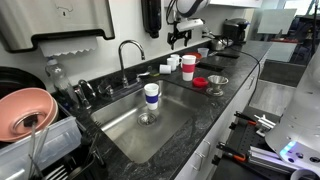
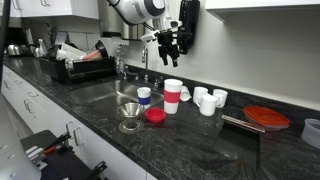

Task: Put the white and pink cup in the sink

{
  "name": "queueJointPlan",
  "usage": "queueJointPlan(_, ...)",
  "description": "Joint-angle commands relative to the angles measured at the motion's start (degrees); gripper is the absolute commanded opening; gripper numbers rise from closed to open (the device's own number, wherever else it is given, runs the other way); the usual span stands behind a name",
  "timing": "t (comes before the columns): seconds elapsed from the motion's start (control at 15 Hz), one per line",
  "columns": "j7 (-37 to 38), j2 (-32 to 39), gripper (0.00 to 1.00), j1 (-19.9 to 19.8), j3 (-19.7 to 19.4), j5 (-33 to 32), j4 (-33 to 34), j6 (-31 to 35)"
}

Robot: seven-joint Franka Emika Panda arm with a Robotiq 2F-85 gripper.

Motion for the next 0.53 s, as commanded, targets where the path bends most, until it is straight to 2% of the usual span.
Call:
queueJointPlan(0.0, 5.3, -0.1, 1.0, 1.2, -1.7, -0.8, 1.9, -2.5)
queueJointPlan(0.47, 12.2, 0.1, 1.0, 1.1, -2.1, 0.2, 1.3, -7.1)
